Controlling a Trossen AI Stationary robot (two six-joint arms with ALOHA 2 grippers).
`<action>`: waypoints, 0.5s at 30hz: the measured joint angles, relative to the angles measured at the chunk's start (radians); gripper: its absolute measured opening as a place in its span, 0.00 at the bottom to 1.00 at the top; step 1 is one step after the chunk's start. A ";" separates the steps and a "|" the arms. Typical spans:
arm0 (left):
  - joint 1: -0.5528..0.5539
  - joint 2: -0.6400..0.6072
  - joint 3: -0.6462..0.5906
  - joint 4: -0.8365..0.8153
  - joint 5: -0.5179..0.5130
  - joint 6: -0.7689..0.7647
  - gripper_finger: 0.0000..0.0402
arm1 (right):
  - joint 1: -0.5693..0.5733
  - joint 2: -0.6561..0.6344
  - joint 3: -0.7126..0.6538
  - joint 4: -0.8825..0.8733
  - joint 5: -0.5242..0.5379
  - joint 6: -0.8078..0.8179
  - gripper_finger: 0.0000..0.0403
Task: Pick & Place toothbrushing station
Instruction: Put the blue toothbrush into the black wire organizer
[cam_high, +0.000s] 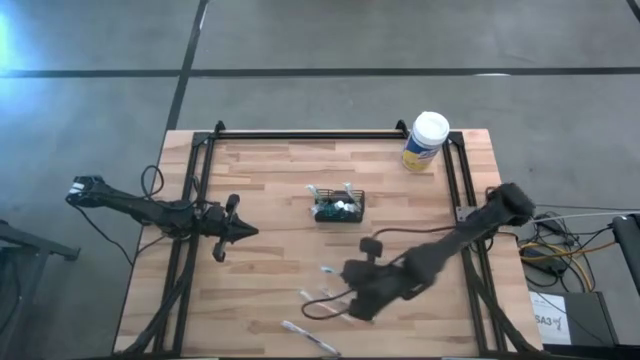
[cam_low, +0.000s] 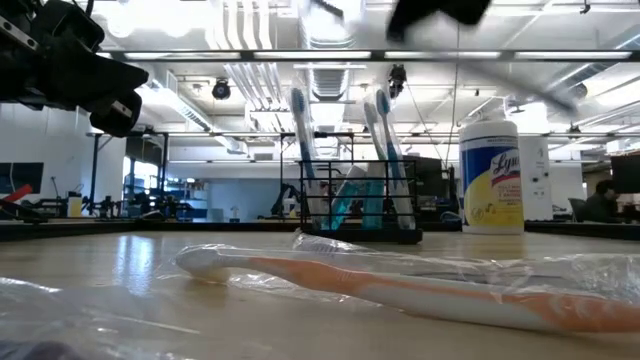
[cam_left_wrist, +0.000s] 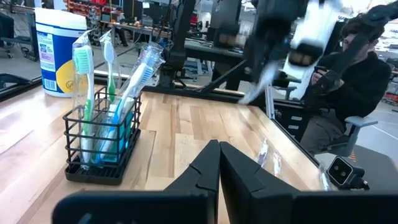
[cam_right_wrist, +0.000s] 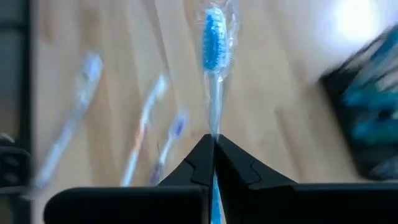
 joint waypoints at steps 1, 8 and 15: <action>0.000 0.000 0.000 0.000 0.000 0.000 0.03 | 0.015 -0.036 -0.011 0.023 0.047 -0.017 0.02; 0.000 0.000 0.000 0.001 -0.002 0.001 0.03 | 0.081 -0.305 -0.238 0.484 0.185 -0.352 0.02; 0.000 0.000 0.000 0.006 -0.005 0.017 0.03 | 0.068 -0.488 -0.627 1.075 0.114 -0.616 0.02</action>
